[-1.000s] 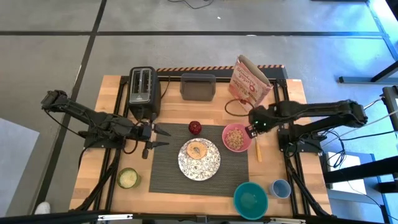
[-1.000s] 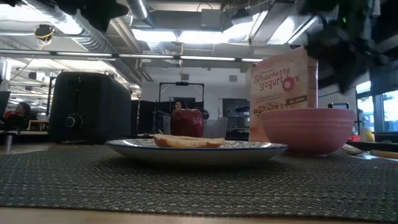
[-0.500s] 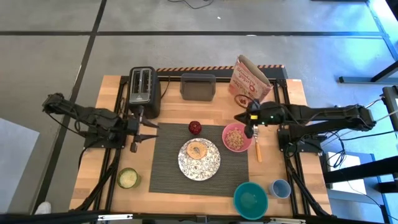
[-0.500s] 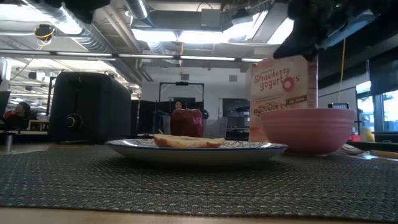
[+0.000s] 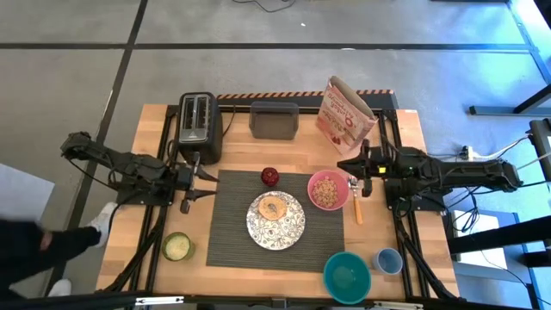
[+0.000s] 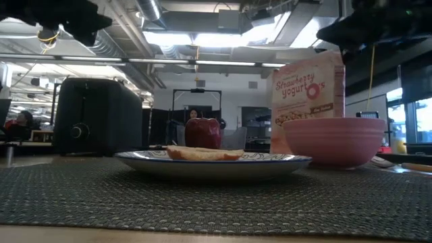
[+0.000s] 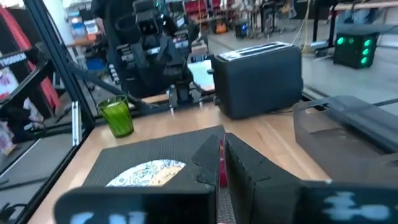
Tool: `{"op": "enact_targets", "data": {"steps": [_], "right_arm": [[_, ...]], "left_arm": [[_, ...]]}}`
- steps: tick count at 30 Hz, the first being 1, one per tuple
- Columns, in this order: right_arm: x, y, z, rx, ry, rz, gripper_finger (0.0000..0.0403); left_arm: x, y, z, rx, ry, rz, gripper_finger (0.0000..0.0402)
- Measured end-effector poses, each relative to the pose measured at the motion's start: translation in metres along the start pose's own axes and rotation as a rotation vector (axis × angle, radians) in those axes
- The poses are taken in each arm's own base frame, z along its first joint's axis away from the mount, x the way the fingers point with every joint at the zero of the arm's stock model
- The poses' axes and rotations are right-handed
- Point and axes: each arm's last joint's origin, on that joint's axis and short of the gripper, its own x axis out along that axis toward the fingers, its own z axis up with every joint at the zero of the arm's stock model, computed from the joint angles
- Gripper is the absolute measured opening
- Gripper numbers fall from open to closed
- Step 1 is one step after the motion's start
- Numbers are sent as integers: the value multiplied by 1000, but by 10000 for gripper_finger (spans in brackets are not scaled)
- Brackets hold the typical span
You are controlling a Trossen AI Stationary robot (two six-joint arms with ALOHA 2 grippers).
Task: Arrange a breakfast setting
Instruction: Return to Home Position
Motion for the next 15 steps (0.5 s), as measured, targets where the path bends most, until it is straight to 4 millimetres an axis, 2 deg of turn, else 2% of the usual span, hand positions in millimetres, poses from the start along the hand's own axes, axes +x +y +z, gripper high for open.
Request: {"op": "enact_targets", "data": {"steps": [9,15], "right_arm": [[-19,-8,-30,37,-86,-34,17],[-25,-11,-45,61,-137,-24,17]], "left_arm": [[4,1,-13,9,14,38,160],[10,4,-35,-14,-20,8,160]]}}
